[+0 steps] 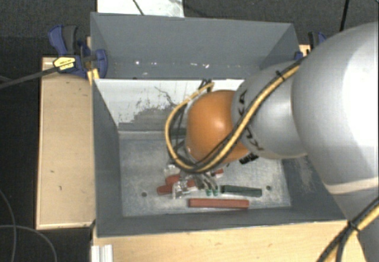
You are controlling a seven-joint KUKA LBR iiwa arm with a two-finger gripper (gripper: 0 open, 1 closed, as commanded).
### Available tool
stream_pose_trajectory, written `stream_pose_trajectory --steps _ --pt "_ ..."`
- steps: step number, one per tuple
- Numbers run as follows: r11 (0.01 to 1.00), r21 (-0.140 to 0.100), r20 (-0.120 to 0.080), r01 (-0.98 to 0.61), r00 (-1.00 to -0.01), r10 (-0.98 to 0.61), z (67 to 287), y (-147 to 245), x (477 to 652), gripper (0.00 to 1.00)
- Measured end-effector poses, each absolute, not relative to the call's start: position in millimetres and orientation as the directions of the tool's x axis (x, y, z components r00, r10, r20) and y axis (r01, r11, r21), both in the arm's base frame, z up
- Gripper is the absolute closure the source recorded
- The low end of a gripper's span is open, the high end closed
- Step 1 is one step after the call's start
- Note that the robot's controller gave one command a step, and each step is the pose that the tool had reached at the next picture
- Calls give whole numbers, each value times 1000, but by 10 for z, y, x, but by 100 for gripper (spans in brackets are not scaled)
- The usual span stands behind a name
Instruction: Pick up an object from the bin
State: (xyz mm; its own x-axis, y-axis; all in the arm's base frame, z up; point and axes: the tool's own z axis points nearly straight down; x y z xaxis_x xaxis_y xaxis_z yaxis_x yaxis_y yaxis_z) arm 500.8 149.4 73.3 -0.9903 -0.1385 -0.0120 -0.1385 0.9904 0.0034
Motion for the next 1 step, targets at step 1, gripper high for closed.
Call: stream_pose_trajectory --steps 1 --pt "991 4 -12 -136 -991 -136 733 1494 5008 100"
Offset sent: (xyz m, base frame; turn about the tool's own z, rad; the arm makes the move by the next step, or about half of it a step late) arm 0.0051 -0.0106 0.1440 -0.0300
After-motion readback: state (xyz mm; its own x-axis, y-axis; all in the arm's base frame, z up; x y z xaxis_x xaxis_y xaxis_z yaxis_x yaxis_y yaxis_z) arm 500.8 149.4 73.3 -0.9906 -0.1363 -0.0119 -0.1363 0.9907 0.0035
